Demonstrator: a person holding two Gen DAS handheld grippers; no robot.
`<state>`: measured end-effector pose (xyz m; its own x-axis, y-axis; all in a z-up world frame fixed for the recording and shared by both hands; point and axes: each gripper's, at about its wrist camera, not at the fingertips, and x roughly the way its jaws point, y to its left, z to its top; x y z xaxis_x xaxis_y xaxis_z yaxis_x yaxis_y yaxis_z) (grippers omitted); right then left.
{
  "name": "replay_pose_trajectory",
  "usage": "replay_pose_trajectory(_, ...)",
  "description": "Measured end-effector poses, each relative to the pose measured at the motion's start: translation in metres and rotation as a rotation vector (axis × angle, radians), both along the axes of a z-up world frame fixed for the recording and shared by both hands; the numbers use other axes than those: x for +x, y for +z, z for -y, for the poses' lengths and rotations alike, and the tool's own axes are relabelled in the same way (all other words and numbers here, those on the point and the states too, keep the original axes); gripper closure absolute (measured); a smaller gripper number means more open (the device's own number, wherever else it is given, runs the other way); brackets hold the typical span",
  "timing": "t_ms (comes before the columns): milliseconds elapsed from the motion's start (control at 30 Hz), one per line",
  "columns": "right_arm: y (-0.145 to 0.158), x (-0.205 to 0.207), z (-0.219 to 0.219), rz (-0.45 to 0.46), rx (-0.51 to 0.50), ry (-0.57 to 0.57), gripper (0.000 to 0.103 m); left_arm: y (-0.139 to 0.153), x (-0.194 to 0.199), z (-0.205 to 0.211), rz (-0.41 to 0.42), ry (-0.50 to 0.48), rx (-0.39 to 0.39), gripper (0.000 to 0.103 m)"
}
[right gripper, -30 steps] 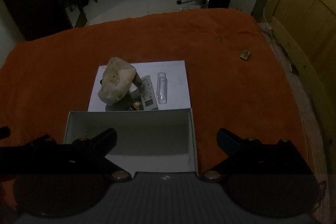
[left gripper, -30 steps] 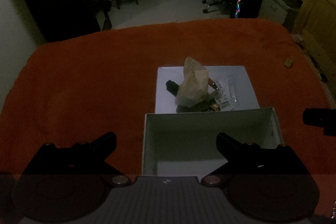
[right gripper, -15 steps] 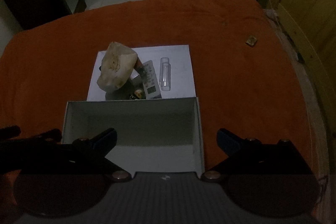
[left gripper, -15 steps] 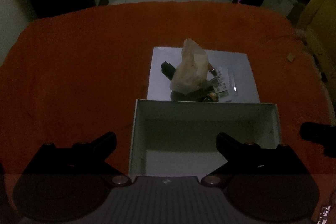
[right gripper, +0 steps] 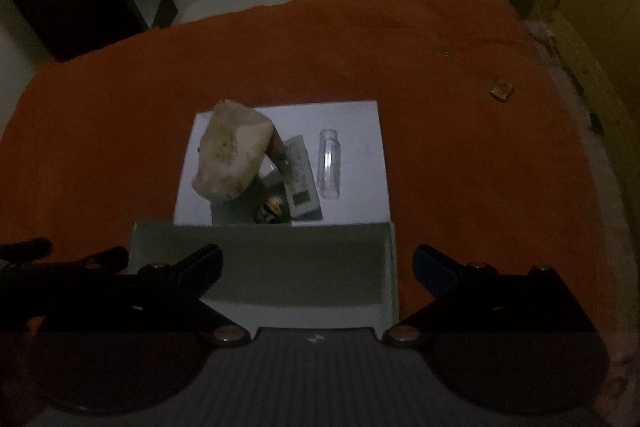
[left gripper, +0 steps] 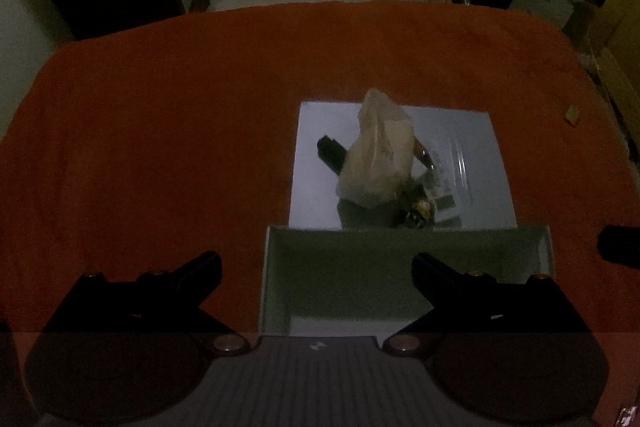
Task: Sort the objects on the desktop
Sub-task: 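Grasp the cartoon tissue pack with left tool while right tool grasps the clear tube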
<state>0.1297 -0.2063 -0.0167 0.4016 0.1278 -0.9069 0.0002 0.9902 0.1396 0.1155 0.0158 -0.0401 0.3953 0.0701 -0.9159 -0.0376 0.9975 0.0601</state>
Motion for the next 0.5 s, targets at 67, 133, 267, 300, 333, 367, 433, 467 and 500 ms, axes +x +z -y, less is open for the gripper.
replay_pose_trajectory(67, 0.001, 0.008, 0.002, 0.008, 0.003, -0.001, 0.0, 0.003, 0.01, -0.001, 0.01, -0.004, -0.007, 0.001)
replay_pose_trajectory(133, 0.003, 0.018, 0.004, 0.02, 0.004, -0.004, 0.0, 0.004, 0.02, -0.001, 0.037, -0.012, -0.003, 0.001)
replay_pose_trajectory(267, 0.006, 0.039, 0.01, 0.058, 0.002, -0.015, 0.0, 0.007, 0.04, 0.001, 0.091, -0.033, 0.006, 0.001)
replay_pose_trajectory(300, 0.006, 0.047, 0.01, 0.067, 0.001, -0.02, 0.0, 0.006, 0.045, 0.0, 0.092, -0.032, 0.0, 0.001)
replay_pose_trajectory(333, 0.006, 0.056, 0.009, 0.076, -0.001, -0.028, 0.0, 0.004, 0.049, 0.0, 0.086, -0.027, -0.008, 0.001)
replay_pose_trajectory(367, 0.006, 0.063, 0.009, 0.084, 0.0, -0.035, 0.0, 0.003, 0.054, -0.001, 0.08, -0.023, -0.016, 0.001)
replay_pose_trajectory(433, 0.004, 0.074, 0.013, 0.091, 0.009, -0.045, 0.0, -0.002, 0.064, -0.002, 0.071, -0.012, -0.024, 0.001)
replay_pose_trajectory(467, 0.001, 0.078, 0.014, 0.091, 0.012, -0.046, 0.0, -0.005, 0.068, -0.003, 0.071, -0.01, -0.023, 0.001)
replay_pose_trajectory(500, -0.003, 0.082, 0.014, 0.089, 0.015, -0.045, 0.0, -0.008, 0.072, -0.003, 0.07, -0.007, -0.021, 0.001)
